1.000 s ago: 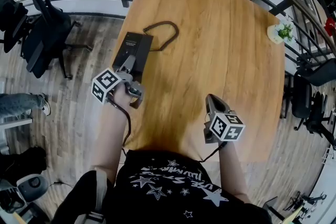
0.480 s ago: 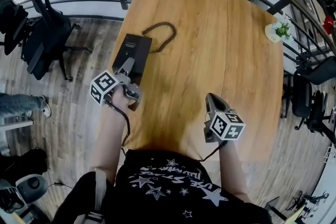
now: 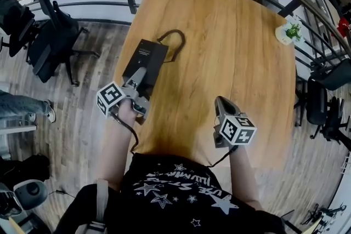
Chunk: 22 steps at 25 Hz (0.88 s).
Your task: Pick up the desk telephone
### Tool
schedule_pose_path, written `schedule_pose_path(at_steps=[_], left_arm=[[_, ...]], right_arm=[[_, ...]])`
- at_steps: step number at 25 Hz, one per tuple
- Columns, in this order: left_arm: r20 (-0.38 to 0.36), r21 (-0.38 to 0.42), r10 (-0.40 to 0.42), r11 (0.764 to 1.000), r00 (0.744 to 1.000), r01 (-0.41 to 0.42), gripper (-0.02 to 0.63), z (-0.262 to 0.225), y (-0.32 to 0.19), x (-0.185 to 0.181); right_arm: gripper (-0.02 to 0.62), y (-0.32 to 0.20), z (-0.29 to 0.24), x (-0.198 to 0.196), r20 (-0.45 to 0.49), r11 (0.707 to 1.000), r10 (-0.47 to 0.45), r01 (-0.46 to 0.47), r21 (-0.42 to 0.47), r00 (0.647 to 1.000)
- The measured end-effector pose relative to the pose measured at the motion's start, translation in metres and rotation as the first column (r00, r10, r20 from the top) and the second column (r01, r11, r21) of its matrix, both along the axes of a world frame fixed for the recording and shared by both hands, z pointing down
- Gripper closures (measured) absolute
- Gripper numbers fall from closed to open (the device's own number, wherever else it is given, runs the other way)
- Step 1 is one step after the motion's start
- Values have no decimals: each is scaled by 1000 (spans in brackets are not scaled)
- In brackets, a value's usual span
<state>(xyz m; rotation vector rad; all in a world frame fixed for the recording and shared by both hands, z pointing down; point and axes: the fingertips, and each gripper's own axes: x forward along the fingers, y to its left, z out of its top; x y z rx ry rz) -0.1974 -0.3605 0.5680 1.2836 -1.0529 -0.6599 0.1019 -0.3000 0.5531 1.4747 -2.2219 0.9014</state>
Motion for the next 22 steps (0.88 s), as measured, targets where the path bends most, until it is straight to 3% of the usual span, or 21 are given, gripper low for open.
schedule_pose_path(at_steps=[6, 22], left_arm=[[-14, 74, 20, 997, 1000, -19, 419, -29, 23, 15], [9, 143, 70, 987, 998, -70, 419, -61, 105, 71]], right_arm=[[592, 15, -8, 8, 17, 1000, -14, 13, 27, 1000], [594, 76, -28, 38, 74, 992, -93, 87, 87, 993]])
